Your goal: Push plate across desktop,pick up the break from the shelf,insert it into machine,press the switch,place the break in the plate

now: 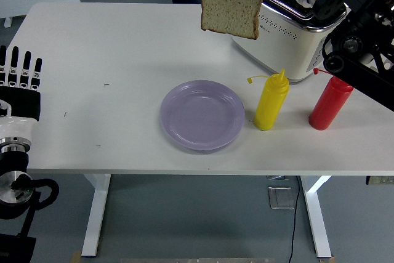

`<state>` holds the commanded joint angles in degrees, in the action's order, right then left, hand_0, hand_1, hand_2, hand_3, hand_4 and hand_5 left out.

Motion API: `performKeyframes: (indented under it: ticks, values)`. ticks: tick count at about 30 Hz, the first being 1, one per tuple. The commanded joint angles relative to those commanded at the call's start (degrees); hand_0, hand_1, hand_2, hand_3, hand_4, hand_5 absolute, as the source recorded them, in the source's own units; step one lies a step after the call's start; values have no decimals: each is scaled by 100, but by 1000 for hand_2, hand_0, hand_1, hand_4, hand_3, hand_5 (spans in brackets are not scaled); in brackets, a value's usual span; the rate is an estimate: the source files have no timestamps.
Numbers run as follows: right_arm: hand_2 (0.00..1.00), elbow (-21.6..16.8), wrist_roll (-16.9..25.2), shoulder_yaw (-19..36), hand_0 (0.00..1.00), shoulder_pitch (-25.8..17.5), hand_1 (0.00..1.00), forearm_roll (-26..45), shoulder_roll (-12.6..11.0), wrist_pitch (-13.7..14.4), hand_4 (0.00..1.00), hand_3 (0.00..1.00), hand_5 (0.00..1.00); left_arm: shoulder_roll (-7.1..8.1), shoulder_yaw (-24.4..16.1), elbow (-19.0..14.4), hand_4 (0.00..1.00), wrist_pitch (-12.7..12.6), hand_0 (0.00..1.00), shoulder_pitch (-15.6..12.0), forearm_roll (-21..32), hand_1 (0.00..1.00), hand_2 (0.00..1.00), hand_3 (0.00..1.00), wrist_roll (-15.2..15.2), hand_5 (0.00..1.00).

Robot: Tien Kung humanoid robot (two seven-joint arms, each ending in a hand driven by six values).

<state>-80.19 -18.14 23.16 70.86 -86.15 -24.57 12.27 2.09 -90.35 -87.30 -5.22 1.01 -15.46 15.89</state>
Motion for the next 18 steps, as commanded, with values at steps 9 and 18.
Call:
performKeyframes:
  ticks: [9,18]
  values:
    - [340,-339,-16,-633,214,-87,270,705,38,-239,347,480,35,-3,3,4,535,0,871,5,0,877,880,780,0,998]
    - [339,-488,30,-698,216,-212,271,1595,133,-311,329,477,30,-6,-4,7,535,-1,871,11,-1,878,880,781,2,998]
